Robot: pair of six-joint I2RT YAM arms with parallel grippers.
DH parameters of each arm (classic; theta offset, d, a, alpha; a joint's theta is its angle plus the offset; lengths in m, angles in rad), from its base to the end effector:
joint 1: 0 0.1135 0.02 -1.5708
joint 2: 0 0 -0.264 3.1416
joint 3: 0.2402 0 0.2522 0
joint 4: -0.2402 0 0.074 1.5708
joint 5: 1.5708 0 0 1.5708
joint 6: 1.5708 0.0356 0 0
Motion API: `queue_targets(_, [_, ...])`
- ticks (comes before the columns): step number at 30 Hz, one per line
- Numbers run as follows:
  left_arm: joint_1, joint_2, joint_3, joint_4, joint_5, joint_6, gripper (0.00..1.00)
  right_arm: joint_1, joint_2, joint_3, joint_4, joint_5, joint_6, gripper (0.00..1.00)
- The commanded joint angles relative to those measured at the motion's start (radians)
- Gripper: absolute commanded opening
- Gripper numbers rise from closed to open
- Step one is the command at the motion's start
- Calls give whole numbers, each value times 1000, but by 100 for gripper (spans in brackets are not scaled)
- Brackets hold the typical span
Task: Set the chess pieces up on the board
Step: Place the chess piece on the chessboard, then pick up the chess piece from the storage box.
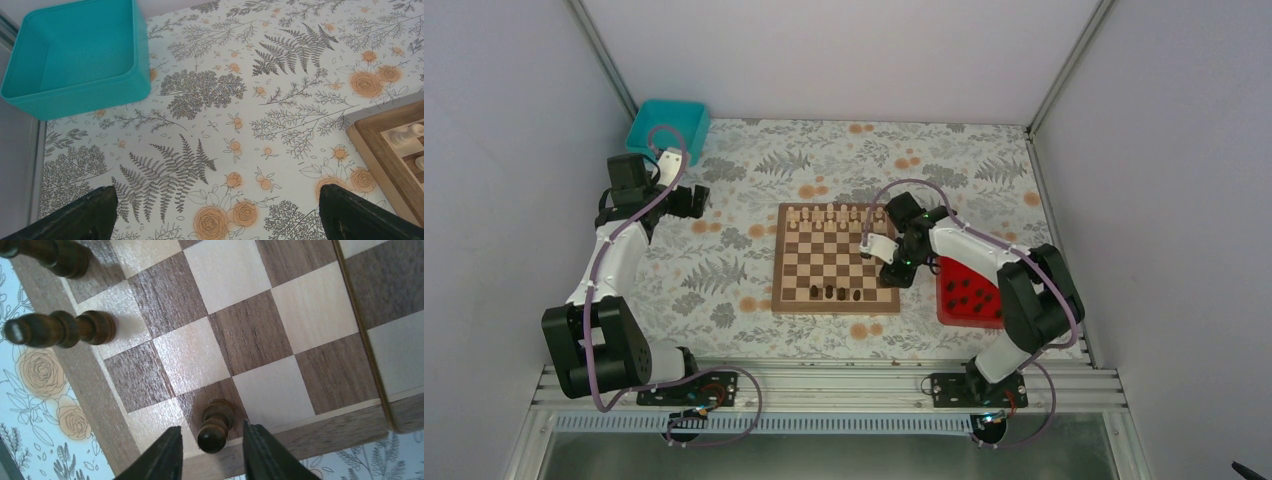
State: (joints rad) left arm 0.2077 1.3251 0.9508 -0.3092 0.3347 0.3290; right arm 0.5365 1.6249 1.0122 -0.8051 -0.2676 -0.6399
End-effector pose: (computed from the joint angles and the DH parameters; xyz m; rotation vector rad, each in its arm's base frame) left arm 0.2854 0.0482 0.2679 0.3102 2.1892 -0.0813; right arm 0.2407 0.1541 0.1783 -1.6628 2.4384 0.3850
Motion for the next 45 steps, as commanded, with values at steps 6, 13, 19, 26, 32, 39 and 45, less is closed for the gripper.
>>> queue_targets(6, [10, 7, 7, 11, 17, 4, 100, -4, -141, 7, -33, 50, 19, 47])
queue_targets(13, [11, 5, 5, 12, 20, 3, 100, -175, -255, -21, -103, 101, -28, 47])
queue_targets(19, [12, 6, 6, 13, 26, 4, 100, -394, -351, -87, -130, 121, -122, 46])
queue_targets(26, [12, 6, 5, 13, 28, 2, 100, -501, -324, -203, -58, 142, -158, 44])
queue_targets(32, [12, 6, 4, 13, 29, 4, 100, -509, -272, -220, -32, 105, -161, 42])
queue_targets(39, [12, 8, 5, 13, 28, 4, 100, -509, -232, -253, 6, 112, -153, 38])
queue_targets(45, [12, 11, 5, 13, 30, 4, 100, -510, -246, -263, 14, 120, -149, 32])
